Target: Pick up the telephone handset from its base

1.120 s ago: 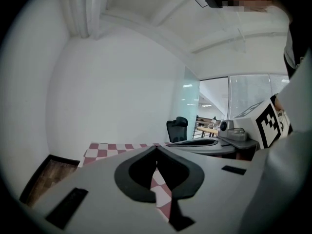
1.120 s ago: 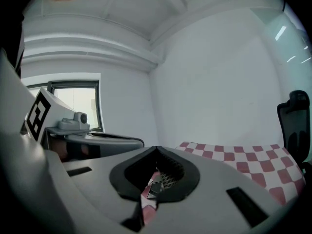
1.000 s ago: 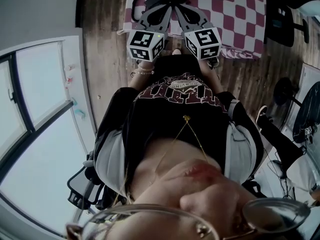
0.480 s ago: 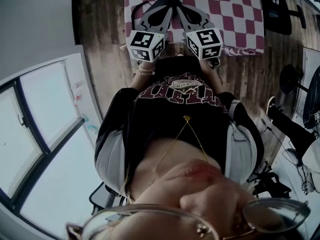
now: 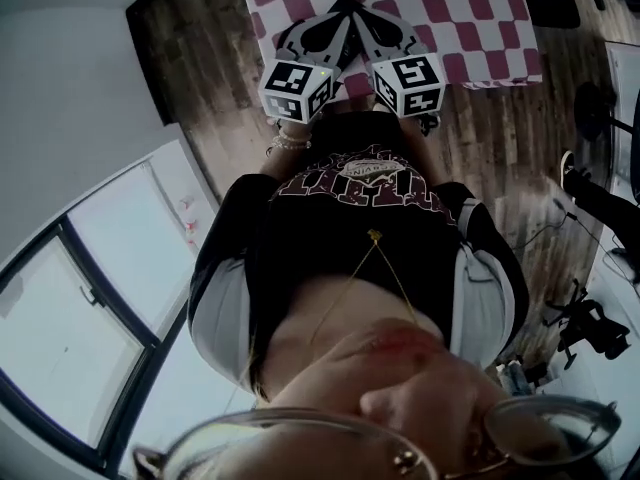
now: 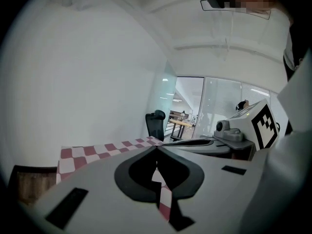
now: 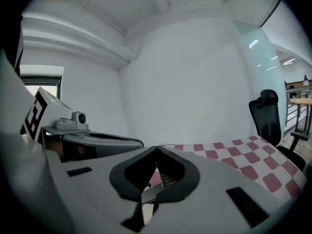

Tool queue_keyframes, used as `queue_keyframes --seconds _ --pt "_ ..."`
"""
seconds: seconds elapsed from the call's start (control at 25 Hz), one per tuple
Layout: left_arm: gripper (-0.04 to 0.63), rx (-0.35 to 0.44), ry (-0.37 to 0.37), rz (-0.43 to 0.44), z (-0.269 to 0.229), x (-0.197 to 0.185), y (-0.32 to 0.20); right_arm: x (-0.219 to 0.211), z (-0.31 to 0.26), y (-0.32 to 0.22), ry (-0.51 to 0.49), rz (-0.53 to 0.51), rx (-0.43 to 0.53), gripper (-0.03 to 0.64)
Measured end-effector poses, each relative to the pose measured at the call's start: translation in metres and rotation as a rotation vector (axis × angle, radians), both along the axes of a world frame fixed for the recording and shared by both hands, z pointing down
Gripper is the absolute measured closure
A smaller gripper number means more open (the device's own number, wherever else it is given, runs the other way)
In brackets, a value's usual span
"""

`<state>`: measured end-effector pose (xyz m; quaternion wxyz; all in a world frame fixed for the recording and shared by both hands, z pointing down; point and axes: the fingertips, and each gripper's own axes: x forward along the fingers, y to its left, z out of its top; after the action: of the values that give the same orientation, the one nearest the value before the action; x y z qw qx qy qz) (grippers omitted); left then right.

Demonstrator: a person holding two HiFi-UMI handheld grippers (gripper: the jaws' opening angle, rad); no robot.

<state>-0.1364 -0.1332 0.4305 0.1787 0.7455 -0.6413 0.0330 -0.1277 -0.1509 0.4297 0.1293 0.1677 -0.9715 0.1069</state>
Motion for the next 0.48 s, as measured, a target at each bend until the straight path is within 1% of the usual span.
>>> queue_keyframes --seconds 0.2,0.48 --pt "0.586 -0.014 0.026 0.084 0.009 -0.008 -0.005 0.0 0.01 -0.003 0.033 0.09 -0.019 0.6" --pt "0.586 -0.073 0.036 0.219 0.032 -0.004 -0.008 0.014 0.03 -0.004 0.078 0.232 -0.054 0.6"
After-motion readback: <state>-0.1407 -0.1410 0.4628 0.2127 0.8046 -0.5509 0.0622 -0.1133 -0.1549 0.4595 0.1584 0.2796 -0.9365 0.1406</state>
